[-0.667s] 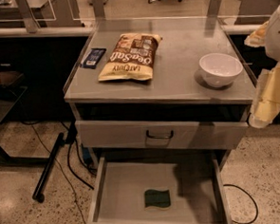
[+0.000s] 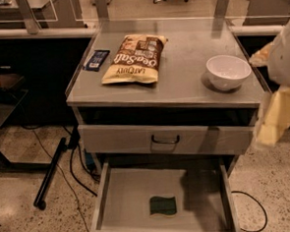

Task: Pick sponge from middle drawer and place on counter

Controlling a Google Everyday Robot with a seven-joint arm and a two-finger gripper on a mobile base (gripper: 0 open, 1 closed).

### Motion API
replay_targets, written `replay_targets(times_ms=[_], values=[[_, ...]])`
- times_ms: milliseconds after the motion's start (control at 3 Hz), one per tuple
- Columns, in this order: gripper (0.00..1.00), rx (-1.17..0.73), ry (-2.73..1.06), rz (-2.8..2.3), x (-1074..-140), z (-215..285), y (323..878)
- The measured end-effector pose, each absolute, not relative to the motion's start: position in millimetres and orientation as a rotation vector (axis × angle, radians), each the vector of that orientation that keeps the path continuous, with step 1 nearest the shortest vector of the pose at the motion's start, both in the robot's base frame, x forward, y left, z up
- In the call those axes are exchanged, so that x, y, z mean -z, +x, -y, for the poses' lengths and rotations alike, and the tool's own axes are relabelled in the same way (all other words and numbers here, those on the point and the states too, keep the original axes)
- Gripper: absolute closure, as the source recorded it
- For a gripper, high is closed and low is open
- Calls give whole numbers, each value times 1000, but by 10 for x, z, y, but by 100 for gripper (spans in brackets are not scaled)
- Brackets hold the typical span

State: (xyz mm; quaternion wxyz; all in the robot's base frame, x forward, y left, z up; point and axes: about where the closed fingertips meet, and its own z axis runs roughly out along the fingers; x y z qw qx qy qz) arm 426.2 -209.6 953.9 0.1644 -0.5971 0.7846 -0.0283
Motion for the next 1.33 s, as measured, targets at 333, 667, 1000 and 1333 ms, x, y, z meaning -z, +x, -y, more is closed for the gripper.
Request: replay_targets(times_ms=[333,667,1000,1333], values=[[0,5,-1698,-2269,-8956,1941,4099],[0,-76,-1702,-2297,-8382,1768,3978],[0,-89,-1708,-2306,-8230,1742,3932],[0,-130,-1698,-2311,-8118,1717,3880]])
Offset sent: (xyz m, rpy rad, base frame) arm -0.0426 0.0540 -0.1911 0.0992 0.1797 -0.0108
